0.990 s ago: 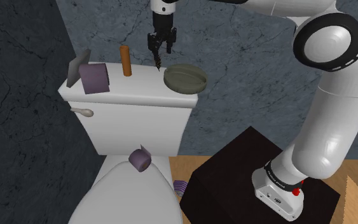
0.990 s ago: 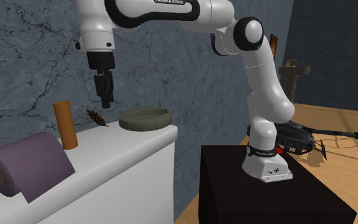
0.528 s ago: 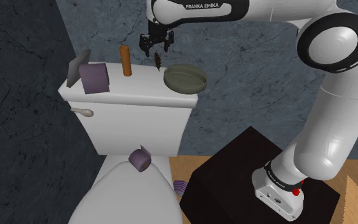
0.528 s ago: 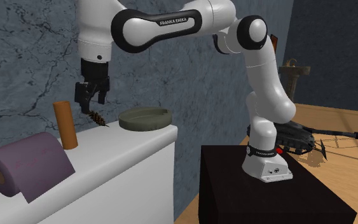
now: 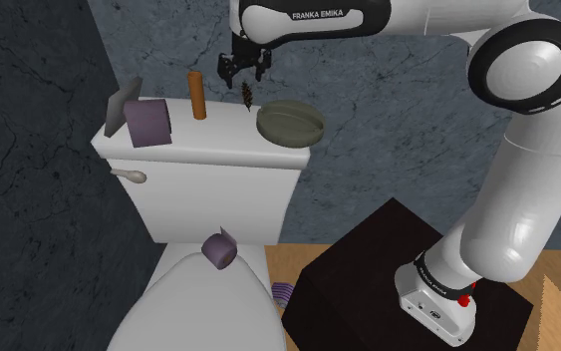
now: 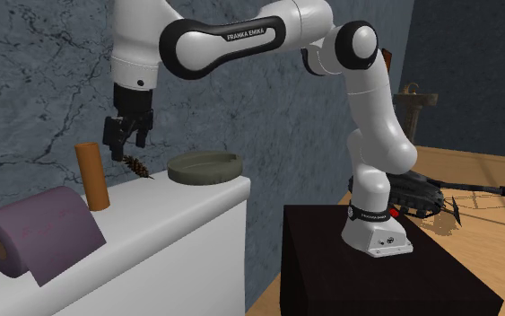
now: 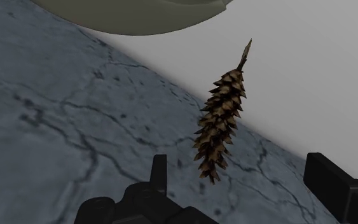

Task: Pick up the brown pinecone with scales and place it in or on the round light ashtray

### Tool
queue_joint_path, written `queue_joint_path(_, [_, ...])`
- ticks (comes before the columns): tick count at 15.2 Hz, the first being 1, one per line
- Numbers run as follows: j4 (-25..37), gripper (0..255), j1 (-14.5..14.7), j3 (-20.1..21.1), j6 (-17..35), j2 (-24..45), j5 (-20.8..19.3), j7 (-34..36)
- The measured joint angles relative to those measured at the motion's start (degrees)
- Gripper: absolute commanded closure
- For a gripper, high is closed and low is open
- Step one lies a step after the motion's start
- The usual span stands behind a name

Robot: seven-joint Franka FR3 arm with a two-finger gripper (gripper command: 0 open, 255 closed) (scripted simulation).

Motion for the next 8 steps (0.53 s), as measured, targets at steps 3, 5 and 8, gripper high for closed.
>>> queue_joint_path(3, [-0.5,255,0.0,0.1,0.2,0.2,0.0,0.1])
queue_joint_path(5, [0.5,255,0.2,0.1,-0.9,0.7,0.0,0.8])
queue_joint_path(8, [1.0,255,0.2,0.2,-1.3,1.1,0.1,1.9])
